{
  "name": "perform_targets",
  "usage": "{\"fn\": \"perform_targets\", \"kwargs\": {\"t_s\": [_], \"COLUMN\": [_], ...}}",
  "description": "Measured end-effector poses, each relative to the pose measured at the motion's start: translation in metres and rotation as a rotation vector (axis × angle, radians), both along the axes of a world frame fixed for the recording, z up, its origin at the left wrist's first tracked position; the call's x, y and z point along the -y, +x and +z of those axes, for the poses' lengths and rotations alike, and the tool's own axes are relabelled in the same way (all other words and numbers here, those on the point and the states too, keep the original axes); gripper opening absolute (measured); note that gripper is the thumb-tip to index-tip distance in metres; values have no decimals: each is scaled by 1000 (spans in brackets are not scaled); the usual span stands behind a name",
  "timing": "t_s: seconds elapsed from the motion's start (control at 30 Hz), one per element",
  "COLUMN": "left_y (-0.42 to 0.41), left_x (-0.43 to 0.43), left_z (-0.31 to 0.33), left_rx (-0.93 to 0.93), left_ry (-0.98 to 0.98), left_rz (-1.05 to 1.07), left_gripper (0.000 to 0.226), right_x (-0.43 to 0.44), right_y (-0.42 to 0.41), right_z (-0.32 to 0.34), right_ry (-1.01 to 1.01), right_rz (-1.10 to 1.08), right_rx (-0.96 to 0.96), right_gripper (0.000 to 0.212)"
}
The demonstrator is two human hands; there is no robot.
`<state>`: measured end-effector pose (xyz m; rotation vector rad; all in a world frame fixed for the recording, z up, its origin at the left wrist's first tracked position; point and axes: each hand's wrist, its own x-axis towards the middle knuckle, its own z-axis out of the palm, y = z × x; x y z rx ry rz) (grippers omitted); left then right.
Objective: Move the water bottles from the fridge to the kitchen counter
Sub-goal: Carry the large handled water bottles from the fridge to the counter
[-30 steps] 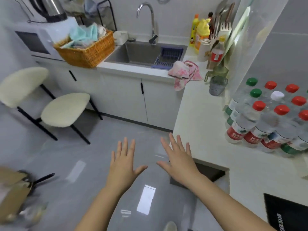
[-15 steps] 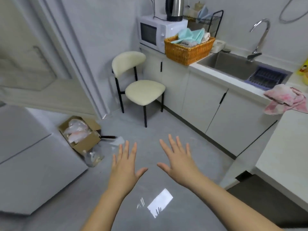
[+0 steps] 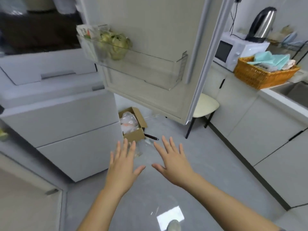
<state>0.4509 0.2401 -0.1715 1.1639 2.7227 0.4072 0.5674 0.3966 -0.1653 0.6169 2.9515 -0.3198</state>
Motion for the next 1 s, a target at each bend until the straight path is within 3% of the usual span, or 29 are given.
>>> {"fn": "perform_targets", "kwargs": {"t_s": [0.4, 0.77, 1.0], "left_y": [-125, -262, -360], "left_x": [5, 36, 68], "left_z": [-10, 21, 54], "left_rx": [0, -112, -207], "left_ry": [17, 69, 174], "left_rz": [155, 390, 455], "left_gripper": [88, 89, 87], "right_x": [-16, -5, 22], "right_y": [-146, -326, -414], "right_z": [-15, 14, 43], "right_ry": [-5, -30, -84], "right_rz": [165, 375, 401], "right_rx": [21, -81, -193], "right_gripper": [73, 75, 74]}}
